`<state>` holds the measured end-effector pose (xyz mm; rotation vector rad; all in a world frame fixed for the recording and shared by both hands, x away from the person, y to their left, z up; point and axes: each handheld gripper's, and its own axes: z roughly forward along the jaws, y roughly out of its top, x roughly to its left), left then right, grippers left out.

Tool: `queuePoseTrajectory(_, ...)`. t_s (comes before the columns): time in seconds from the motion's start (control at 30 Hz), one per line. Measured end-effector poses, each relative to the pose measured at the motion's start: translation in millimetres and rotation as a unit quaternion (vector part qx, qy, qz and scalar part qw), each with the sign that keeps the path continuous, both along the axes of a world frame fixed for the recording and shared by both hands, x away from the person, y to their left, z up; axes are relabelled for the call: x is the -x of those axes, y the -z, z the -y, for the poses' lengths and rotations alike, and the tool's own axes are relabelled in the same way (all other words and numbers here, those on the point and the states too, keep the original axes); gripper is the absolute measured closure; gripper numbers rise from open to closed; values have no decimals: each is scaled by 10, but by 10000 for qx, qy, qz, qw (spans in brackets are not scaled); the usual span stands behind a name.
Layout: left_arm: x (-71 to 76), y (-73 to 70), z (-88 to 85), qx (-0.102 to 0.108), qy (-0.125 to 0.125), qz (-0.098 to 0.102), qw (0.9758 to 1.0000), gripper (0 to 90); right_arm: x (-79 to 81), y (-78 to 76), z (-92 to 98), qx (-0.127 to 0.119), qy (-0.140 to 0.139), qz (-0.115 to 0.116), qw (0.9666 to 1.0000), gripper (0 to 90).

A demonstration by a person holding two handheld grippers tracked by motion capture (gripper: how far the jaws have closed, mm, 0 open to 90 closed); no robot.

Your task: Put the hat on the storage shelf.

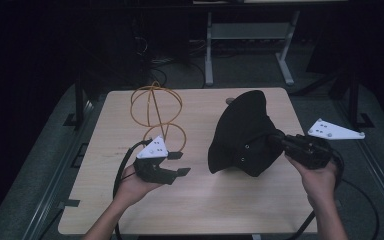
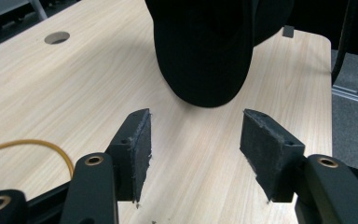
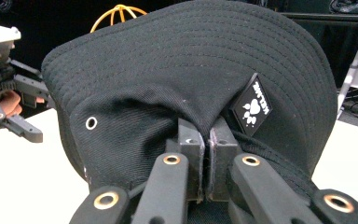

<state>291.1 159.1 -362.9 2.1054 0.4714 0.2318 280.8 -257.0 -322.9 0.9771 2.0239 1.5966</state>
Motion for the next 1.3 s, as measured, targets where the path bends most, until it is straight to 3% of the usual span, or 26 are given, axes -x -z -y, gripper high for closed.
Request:
queuePoseTrajectory(0.6,63,384,-98,100,-27,-189,9998,295,-212,-291,-149,84,-117,-56,9999,867)
queuePoseTrajectory(0.67,75,403,-99,-38,-11,-156,9999,288,-236,-323,-177,103,-134,-62,9998,867)
queuePoseTrajectory(1.0,97,468,-128,25,43,-152,9999,276,-363,-458,-301,128,-229,-29,9997,867)
queuePoseTrajectory(1.3,106,494,-104,-92,91,-125,9998,267,-474,-592,-425,151,-351,11,9993,867)
